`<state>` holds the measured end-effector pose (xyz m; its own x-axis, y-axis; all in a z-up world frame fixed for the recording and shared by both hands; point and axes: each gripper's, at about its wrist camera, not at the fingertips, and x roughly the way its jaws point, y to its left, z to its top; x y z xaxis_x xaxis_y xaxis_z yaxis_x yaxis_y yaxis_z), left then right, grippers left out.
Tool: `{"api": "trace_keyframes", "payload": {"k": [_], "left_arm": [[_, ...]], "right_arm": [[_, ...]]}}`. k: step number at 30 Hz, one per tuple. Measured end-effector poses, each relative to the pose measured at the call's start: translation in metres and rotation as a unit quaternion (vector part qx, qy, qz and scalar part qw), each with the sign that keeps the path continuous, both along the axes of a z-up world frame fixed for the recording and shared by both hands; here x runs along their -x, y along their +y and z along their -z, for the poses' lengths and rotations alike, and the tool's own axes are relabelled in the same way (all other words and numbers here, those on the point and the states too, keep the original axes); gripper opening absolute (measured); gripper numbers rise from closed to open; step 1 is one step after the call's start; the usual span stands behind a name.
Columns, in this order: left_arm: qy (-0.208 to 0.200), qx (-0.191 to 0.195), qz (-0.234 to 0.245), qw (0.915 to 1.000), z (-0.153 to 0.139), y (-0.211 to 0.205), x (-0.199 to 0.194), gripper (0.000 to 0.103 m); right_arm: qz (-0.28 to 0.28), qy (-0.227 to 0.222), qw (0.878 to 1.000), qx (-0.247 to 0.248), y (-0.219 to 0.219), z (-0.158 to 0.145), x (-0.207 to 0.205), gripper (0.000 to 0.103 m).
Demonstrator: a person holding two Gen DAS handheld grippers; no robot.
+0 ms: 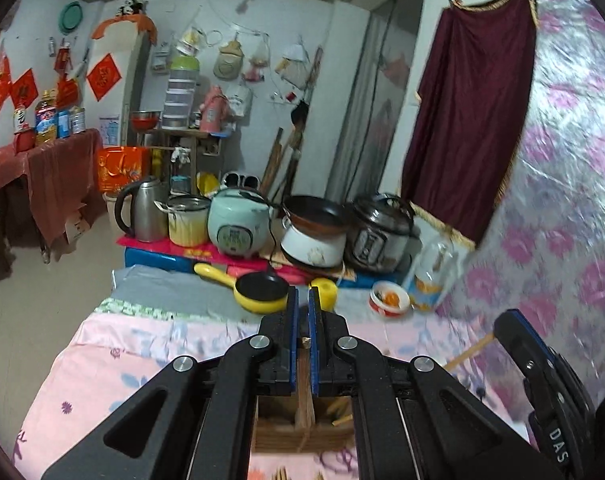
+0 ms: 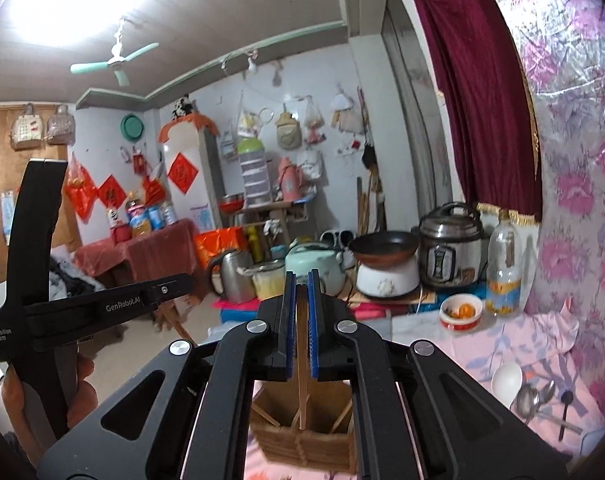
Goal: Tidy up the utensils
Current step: 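Carry the left tool's chopstick into the holder while the right tool inserts its chopstick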
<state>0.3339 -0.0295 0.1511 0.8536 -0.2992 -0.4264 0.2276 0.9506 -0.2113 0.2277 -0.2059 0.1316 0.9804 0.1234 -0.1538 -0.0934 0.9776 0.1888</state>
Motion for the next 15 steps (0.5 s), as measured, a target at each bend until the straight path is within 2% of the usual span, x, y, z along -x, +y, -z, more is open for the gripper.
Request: {"api": "trace_keyframes", "payload": {"k": [3,6,9,12,13,15], "left_arm": [[0.004,-0.015,-0.019,0.9997,0.018,-0.002,-0.017,0.005],[0.045,-0.018,-0.023,0.9985,0.058,0.001,-0.036,0.005],[0.088,0.004,-0.019,0.9959,0.087,0.015,-0.046,0.006],[0.101,0.017,-0.020,0.9945,0.096,0.031,-0.046,0.006],[0.102,0.017,-0.023,0.9944,0.097,0.035,-0.043,0.008],[0.102,0.022,-0.029,0.9942,0.098,0.043,-0.035,0.020]], "right_arm": [[0.013,0.001,1.000,0.004,0.000,0.009,-0.013,0.007],[0.015,0.031,0.999,0.012,0.001,0.035,-0.030,0.007],[0.006,0.075,0.997,0.010,0.001,0.061,-0.042,0.011],[0.000,0.085,0.996,-0.005,-0.004,0.069,-0.038,0.011],[0.001,0.083,0.997,-0.007,-0.005,0.068,-0.034,0.012],[0.001,0.082,0.997,-0.009,-0.005,0.067,-0.028,0.012]]}}
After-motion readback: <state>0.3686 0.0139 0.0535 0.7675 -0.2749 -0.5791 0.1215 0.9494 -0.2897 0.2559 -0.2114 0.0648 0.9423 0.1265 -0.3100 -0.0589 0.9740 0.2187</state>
